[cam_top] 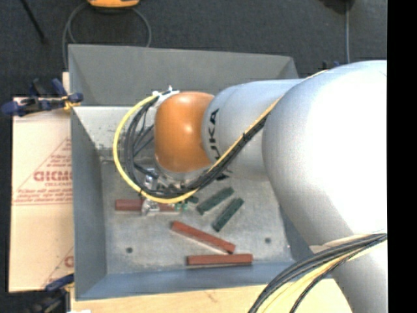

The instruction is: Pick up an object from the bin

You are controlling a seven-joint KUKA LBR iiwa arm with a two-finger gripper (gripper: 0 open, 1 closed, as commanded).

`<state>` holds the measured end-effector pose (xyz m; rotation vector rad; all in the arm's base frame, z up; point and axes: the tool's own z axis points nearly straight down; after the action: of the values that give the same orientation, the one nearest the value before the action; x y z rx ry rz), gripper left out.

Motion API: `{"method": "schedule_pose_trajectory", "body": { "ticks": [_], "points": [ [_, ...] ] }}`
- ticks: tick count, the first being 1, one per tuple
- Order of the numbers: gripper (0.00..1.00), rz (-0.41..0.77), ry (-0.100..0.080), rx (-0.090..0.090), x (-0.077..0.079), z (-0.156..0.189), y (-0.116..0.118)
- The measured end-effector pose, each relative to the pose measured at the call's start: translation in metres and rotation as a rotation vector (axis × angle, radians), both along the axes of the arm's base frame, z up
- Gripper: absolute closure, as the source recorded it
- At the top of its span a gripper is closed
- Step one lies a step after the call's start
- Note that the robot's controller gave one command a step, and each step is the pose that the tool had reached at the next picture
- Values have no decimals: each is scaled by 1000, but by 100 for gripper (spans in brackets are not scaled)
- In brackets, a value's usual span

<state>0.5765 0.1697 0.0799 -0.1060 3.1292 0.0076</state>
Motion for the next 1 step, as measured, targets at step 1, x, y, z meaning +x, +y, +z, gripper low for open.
{"method": "schedule_pose_trajectory", "body": {
  "ticks": [1],
  "points": [
    [100,-1,0,0,0,0,0]
  ]
}}
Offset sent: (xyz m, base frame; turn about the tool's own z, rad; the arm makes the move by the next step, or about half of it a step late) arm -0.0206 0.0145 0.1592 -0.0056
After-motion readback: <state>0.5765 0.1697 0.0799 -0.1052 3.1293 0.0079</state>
